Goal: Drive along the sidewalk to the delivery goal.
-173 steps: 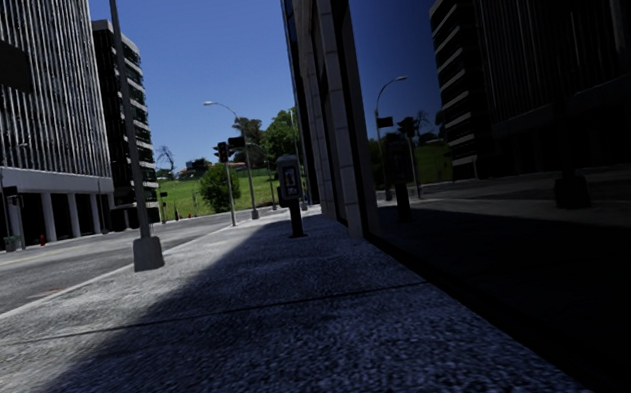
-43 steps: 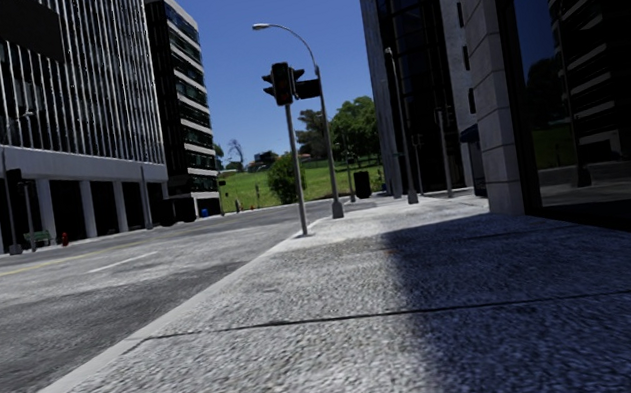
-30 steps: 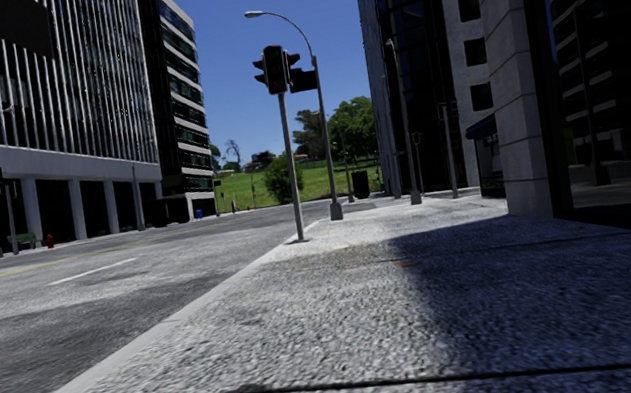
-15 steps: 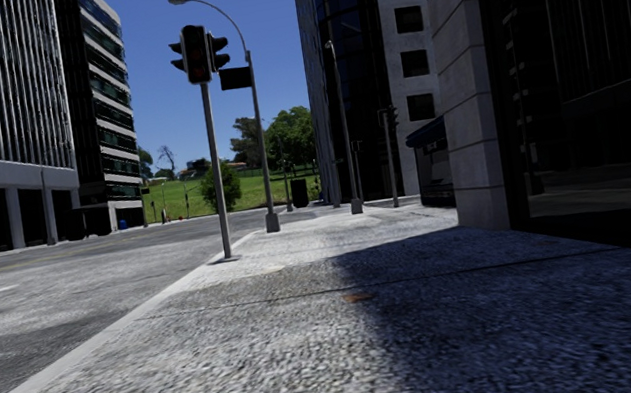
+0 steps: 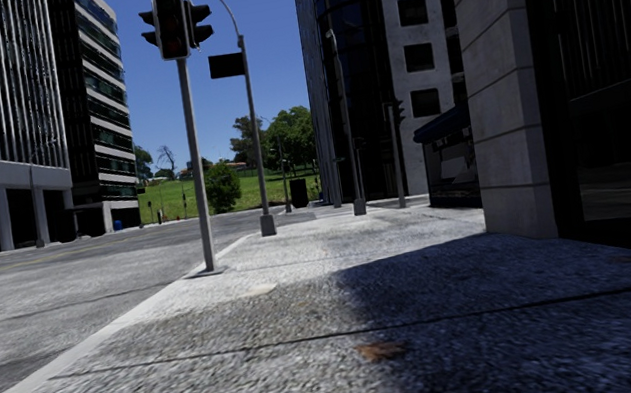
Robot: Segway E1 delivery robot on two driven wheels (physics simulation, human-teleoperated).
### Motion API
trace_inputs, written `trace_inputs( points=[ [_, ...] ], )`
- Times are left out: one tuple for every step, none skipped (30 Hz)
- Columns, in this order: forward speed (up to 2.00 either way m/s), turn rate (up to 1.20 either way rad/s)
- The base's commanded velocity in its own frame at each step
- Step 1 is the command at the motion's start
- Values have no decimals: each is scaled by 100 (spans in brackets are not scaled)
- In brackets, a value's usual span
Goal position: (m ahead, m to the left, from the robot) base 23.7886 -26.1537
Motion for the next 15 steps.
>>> trace_inputs(
  points=[
    [200,-2],
    [200,-2],
    [200,-2],
    [200,-2],
    [200,-2],
    [200,-2],
    [200,-2],
    [200,-2],
    [200,-2],
    [200,-2],
    [200,-2],
    [200,-2],
    [200,-2],
    [200,-2],
    [200,-2]
  ],
)
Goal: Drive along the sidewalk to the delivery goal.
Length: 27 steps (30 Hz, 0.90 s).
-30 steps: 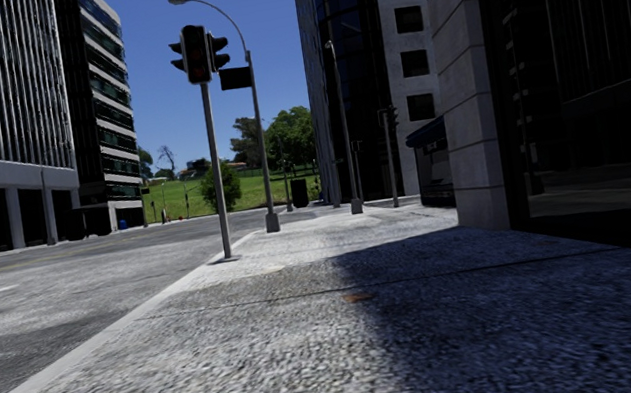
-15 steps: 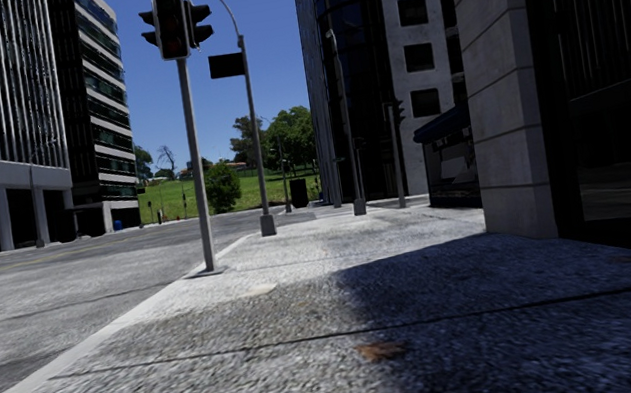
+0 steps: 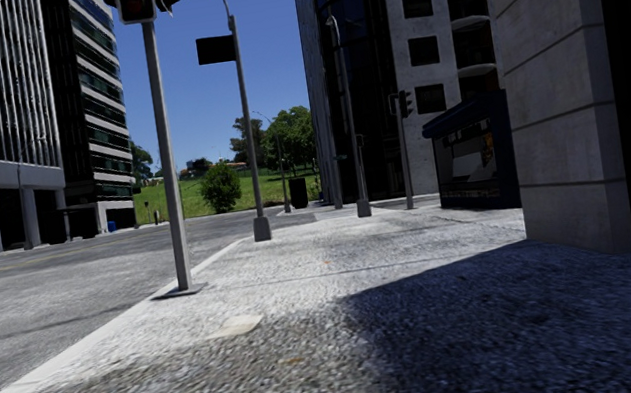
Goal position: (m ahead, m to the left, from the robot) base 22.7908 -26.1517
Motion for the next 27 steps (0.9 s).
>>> trace_inputs(
  points=[
    [200,-2],
    [200,-2],
    [200,-2],
    [200,-2],
    [200,-2],
    [200,-2],
    [200,-12],
    [200,-29],
    [200,-29],
    [200,-51],
    [200,-73],
    [200,-92],
    [200,-92],
    [200,-101],
    [200,-102],
    [200,-59],
    [200,-9],
    [200,-9],
    [200,-4],
    [200,-2],
    [200,-2],
    [200,-1],
    [200,-1],
    [200,-1],
    [200,-1],
    [200,-1],
    [200,-1]
  ],
)
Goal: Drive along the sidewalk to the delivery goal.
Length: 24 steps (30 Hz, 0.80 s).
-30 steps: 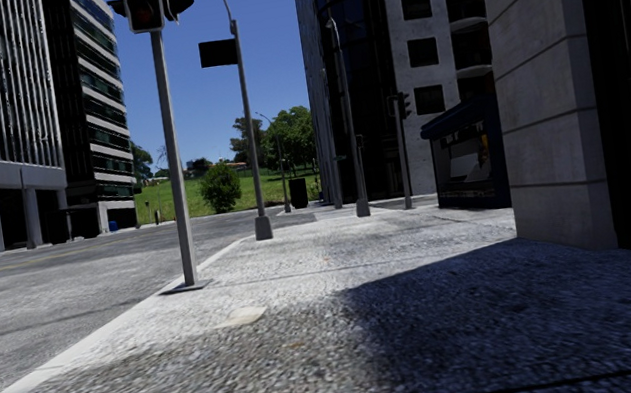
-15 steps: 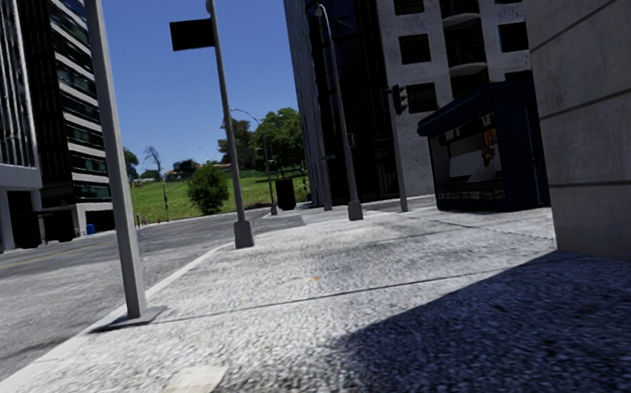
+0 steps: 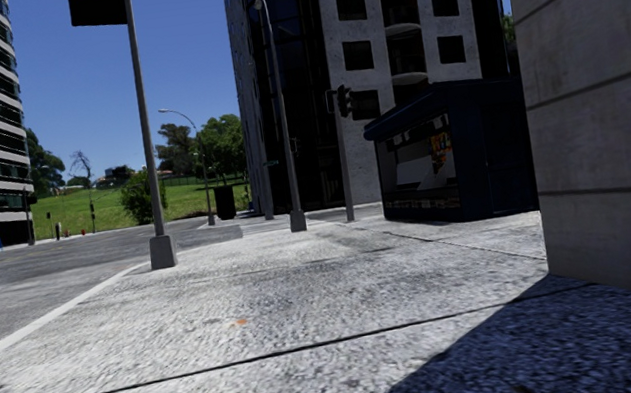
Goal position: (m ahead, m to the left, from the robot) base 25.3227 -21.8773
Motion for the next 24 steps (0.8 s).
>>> trace_inputs(
  points=[
    [200,-1],
    [200,-1],
    [200,-1],
    [200,0],
    [200,0],
    [200,0],
    [200,0],
    [200,0],
    [200,0],
    [200,0],
    [200,0],
    [200,0],
    [200,0],
    [200,0],
    [200,0],
    [200,0],
    [200,0],
    [200,0],
    [200,0],
    [200,0],
    [200,0],
    [200,0],
    [200,0],
    [200,0]
  ],
)
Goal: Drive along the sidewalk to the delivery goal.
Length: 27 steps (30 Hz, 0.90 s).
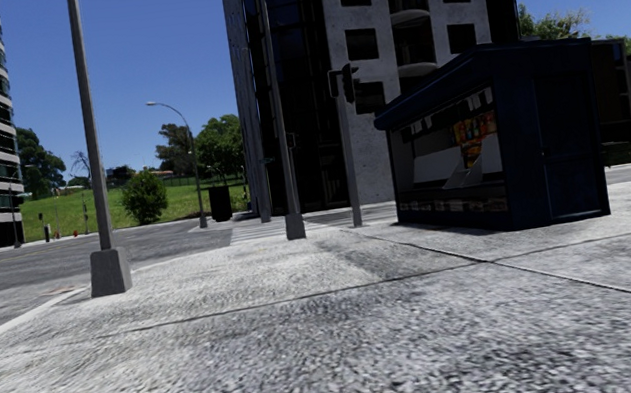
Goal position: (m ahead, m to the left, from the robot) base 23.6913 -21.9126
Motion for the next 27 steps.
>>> trace_inputs(
  points=[
    [200,0],
    [200,0],
    [200,0],
    [200,0],
    [200,0],
    [200,0],
    [200,0],
    [200,0],
    [200,0],
    [200,0],
    [200,0],
    [200,0],
    [200,0],
    [200,0],
    [200,0],
    [200,0],
    [200,0],
    [200,0],
    [200,0],
    [200,0],
    [200,0],
    [200,0],
    [200,0],
    [200,0],
    [200,0],
    [200,0],
    [200,0]
  ],
)
